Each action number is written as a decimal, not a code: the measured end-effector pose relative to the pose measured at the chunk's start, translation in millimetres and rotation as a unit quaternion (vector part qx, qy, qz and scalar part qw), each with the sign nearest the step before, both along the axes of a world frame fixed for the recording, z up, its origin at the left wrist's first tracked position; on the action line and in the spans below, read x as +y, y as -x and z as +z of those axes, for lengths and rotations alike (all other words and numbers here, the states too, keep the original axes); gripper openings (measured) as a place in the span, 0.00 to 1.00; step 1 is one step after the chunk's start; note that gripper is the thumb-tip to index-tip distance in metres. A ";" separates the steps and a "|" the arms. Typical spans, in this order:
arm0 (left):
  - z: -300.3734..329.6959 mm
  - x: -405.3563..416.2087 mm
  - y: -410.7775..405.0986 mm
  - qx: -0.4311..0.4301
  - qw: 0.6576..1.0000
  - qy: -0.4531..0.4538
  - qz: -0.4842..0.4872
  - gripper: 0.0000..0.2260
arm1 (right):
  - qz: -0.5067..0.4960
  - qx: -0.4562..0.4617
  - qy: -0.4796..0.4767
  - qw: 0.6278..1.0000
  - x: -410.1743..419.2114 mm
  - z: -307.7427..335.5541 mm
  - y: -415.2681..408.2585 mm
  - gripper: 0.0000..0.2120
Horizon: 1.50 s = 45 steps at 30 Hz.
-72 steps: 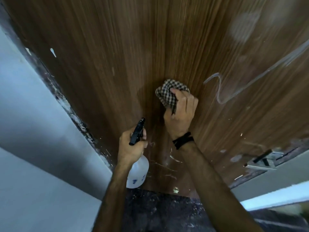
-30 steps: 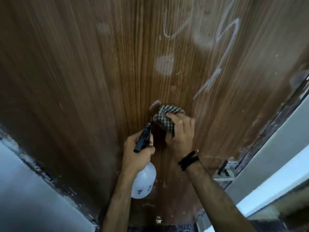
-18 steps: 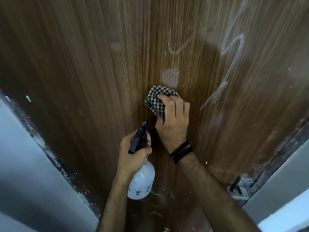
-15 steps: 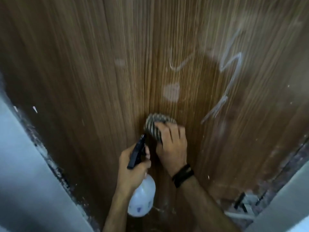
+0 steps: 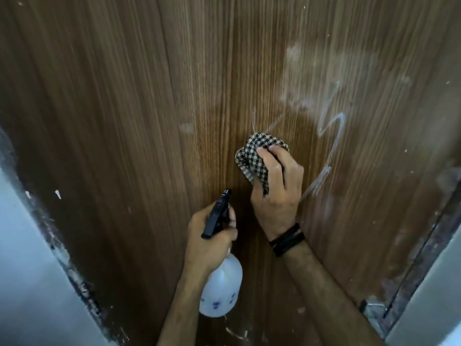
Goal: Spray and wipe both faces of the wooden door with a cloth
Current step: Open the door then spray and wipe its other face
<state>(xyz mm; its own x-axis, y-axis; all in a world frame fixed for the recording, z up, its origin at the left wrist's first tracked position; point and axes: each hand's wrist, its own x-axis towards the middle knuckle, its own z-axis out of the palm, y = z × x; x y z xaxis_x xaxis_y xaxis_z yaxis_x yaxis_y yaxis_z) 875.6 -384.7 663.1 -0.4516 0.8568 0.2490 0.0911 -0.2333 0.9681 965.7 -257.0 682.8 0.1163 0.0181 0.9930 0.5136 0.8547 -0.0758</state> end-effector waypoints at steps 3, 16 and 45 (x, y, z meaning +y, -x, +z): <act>5.0 0.7 4.0 0.010 1.000 -0.002 -0.013 0.12 | -0.016 -0.076 0.026 0.997 -1.7 -45.5 -1.1 0.23; 38.0 12.2 30.0 0.018 0.994 -0.037 -0.102 0.10 | -0.054 0.019 0.002 0.998 -5.7 59.6 4.9 0.21; 53.3 52.5 -71.2 0.107 0.985 0.012 -0.133 0.07 | -0.057 0.014 0.076 0.995 24.3 5.1 -98.4 0.16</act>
